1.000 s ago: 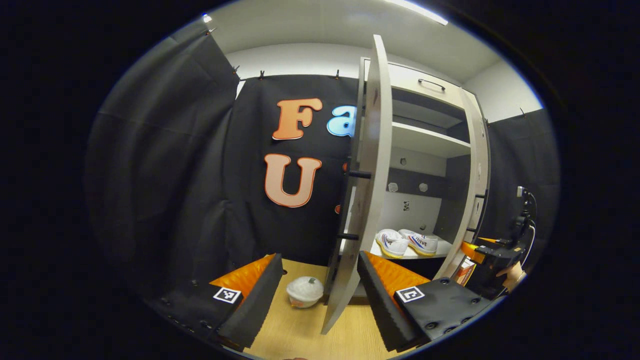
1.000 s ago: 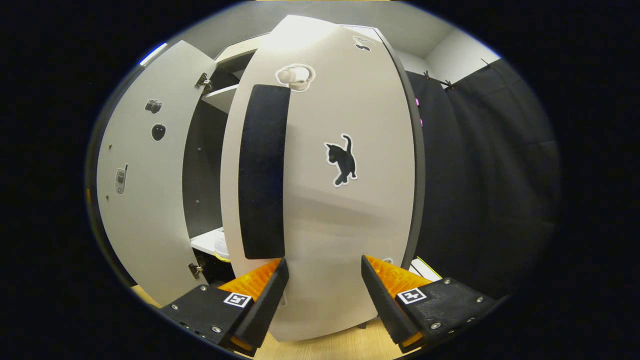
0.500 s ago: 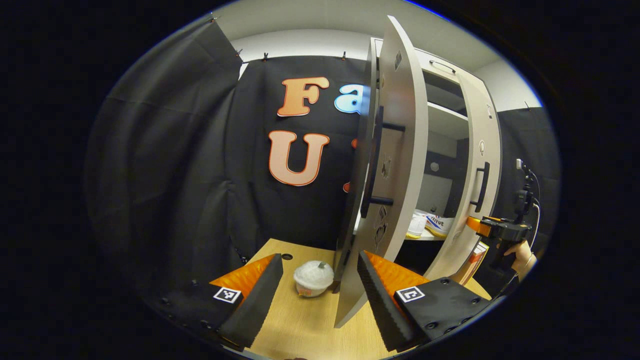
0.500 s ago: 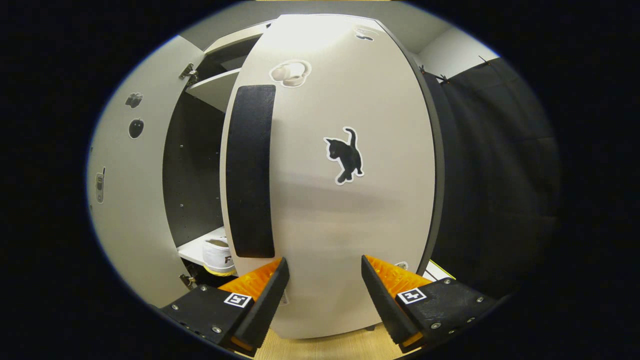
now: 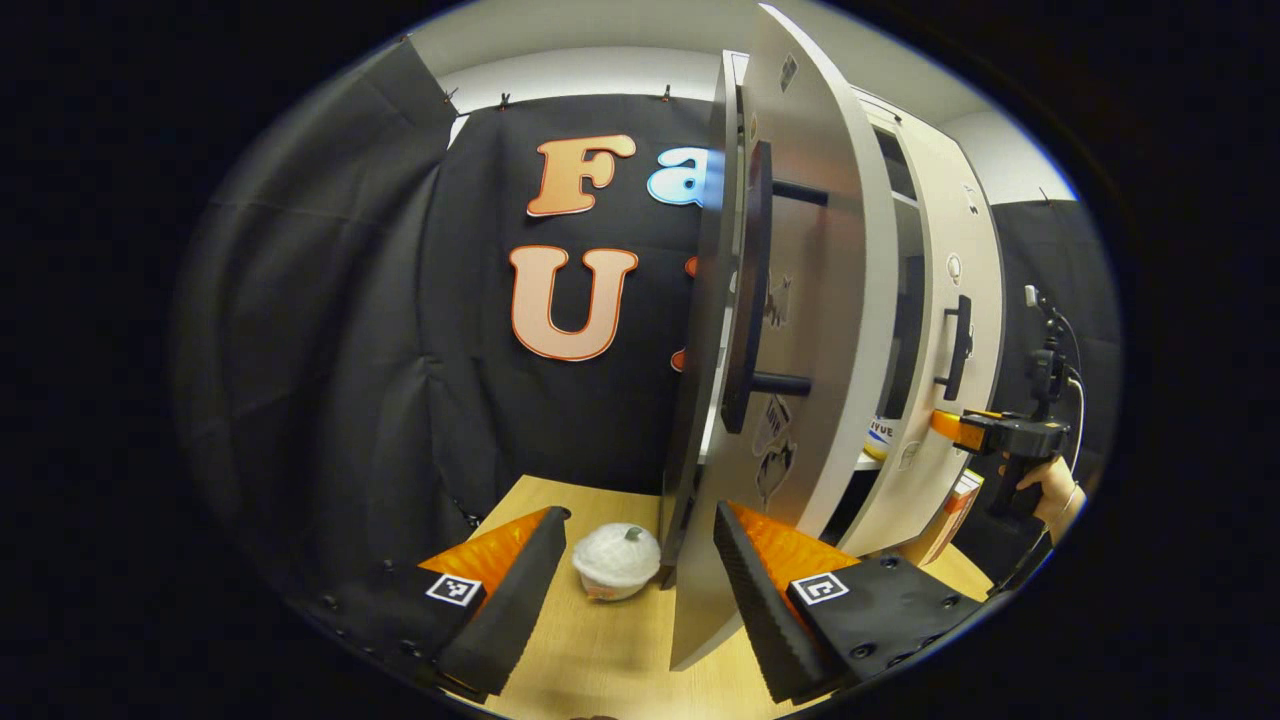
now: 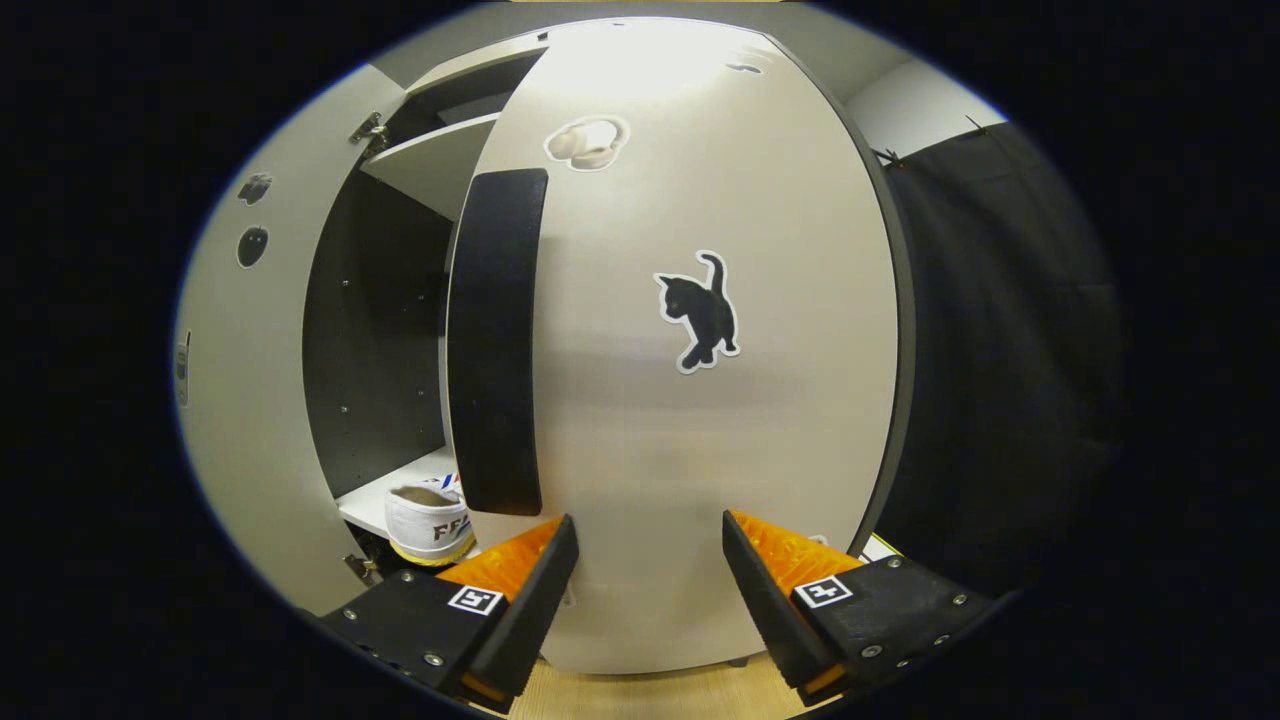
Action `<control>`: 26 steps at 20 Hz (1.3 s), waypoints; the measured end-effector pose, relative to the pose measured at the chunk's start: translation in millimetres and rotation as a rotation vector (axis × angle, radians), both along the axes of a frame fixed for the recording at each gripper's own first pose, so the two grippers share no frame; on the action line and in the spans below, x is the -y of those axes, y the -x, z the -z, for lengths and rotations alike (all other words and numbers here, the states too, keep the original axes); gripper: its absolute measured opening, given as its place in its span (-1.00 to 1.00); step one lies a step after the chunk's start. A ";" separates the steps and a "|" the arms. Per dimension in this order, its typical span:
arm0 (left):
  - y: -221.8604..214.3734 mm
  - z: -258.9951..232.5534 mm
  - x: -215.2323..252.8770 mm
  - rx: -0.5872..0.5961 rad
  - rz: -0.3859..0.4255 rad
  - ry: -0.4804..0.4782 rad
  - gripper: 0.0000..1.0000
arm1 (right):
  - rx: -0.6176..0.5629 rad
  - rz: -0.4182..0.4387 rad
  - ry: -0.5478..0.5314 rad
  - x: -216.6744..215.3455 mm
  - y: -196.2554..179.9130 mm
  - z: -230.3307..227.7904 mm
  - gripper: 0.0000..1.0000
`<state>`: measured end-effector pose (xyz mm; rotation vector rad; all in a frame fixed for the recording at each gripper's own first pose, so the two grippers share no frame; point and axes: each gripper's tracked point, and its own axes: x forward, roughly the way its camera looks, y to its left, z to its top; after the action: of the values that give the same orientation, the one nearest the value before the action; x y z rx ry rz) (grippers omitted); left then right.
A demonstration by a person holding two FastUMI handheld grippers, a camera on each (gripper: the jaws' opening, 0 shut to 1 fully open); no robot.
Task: Grab one shoe with the right hand and put it into the shoe cabinet, grab the other shoe with the left hand and put it into the shoe cabinet; then close the right door with the right hand and the left door with the left hand.
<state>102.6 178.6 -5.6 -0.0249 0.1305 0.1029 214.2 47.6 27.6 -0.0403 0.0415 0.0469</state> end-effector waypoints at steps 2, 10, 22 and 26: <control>0.2 -0.4 2.6 0.006 0.010 0.005 0.93 | -0.008 0.011 -0.005 4.6 1.6 -1.1 0.85; -8.0 3.0 43.4 0.008 0.097 -0.032 0.93 | 0.037 0.012 0.010 24.6 27.3 -26.7 0.85; -45.7 5.6 156.7 0.029 0.260 -0.008 0.93 | 0.082 0.002 0.042 68.9 72.4 -64.3 0.86; -70.4 18.5 195.4 0.005 0.314 -0.002 0.93 | 0.087 0.035 0.048 97.1 77.6 -71.0 0.87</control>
<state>173.0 -16.8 -24.1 -0.0030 0.1277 -0.2104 136.7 -49.5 98.6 -0.0898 -0.0441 0.0095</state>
